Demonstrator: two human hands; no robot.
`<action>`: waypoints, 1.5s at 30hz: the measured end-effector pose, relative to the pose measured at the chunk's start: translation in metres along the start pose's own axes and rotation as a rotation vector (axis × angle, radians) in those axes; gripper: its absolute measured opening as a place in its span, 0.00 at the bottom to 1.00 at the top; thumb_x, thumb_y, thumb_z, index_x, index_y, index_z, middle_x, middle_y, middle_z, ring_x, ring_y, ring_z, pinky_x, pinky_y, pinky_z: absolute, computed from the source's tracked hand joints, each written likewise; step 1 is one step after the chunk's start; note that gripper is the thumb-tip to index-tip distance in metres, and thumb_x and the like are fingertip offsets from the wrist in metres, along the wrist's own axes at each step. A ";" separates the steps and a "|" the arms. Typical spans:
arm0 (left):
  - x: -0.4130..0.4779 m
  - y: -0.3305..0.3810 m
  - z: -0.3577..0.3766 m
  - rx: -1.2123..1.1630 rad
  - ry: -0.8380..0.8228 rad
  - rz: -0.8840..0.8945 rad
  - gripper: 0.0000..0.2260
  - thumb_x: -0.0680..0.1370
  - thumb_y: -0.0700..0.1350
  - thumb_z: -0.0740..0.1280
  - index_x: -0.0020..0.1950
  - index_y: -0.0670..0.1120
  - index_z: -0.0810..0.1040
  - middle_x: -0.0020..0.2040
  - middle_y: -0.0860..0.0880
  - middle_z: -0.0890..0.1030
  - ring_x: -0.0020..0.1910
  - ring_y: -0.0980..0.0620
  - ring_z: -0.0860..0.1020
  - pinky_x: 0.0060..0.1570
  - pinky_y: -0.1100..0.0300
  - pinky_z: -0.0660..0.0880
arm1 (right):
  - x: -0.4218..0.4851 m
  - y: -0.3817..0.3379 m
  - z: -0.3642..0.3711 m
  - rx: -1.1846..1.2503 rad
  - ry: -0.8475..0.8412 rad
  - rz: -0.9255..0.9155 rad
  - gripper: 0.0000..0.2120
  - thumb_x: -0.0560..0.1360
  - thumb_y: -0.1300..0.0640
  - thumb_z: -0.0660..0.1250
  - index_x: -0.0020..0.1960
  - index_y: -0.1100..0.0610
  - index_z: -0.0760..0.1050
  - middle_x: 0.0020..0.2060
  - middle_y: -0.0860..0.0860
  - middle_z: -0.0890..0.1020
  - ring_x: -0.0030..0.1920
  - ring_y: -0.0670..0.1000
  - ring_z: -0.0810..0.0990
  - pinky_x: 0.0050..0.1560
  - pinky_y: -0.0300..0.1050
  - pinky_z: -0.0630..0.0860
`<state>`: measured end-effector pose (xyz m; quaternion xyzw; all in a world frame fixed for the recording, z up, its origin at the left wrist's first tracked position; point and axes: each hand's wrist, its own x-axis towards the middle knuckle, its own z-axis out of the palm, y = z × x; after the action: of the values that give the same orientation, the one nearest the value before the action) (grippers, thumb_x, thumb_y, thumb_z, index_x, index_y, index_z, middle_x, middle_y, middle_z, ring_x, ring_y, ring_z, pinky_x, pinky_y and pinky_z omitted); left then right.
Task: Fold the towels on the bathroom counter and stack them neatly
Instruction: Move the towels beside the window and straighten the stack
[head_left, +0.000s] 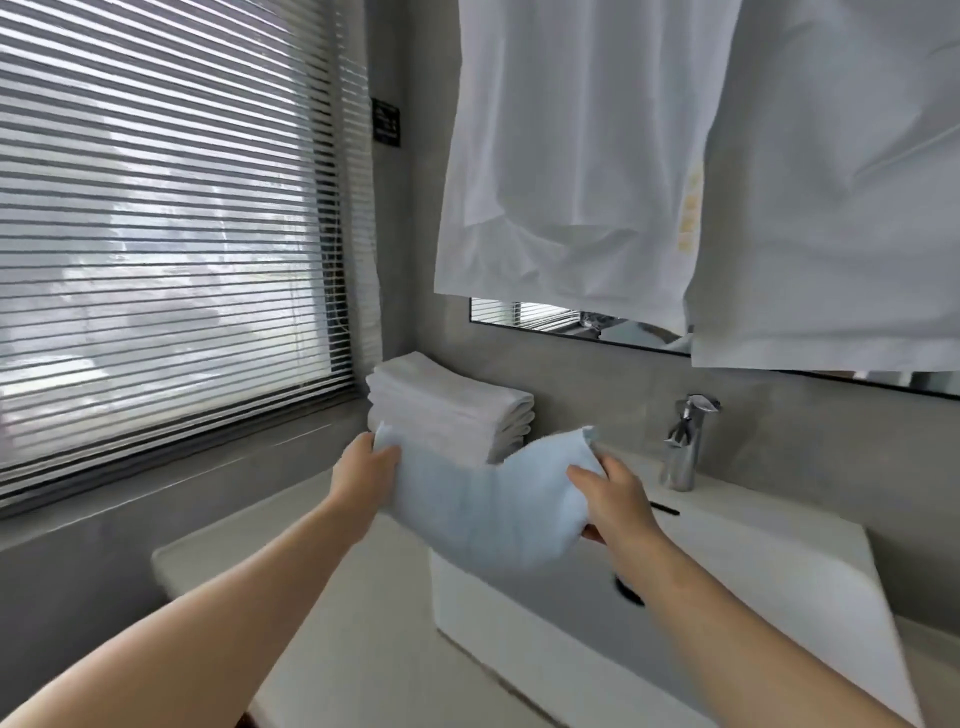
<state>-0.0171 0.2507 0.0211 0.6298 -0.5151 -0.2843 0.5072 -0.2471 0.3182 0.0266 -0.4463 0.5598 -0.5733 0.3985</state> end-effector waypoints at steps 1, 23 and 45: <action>0.008 -0.005 -0.012 0.013 0.001 -0.006 0.08 0.77 0.40 0.58 0.51 0.40 0.74 0.47 0.44 0.76 0.42 0.48 0.71 0.33 0.59 0.65 | 0.002 0.002 0.014 -0.039 -0.015 -0.006 0.06 0.76 0.61 0.62 0.50 0.55 0.75 0.47 0.56 0.80 0.46 0.57 0.79 0.40 0.45 0.75; 0.210 -0.027 -0.072 0.293 0.014 0.022 0.06 0.78 0.40 0.57 0.53 0.45 0.70 0.49 0.44 0.74 0.46 0.46 0.70 0.41 0.57 0.65 | 0.169 -0.011 0.172 -0.180 -0.096 0.011 0.10 0.72 0.62 0.65 0.52 0.62 0.73 0.46 0.55 0.73 0.46 0.54 0.71 0.44 0.45 0.65; 0.445 -0.005 0.008 0.285 -0.214 0.246 0.10 0.78 0.40 0.57 0.56 0.39 0.72 0.49 0.40 0.76 0.46 0.44 0.74 0.42 0.56 0.67 | 0.313 -0.014 0.201 0.027 0.323 0.015 0.10 0.74 0.63 0.65 0.37 0.57 0.64 0.35 0.53 0.70 0.34 0.52 0.67 0.33 0.44 0.62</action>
<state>0.1148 -0.1688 0.0868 0.5936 -0.6740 -0.2098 0.3865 -0.1428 -0.0383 0.0566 -0.3388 0.6120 -0.6421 0.3137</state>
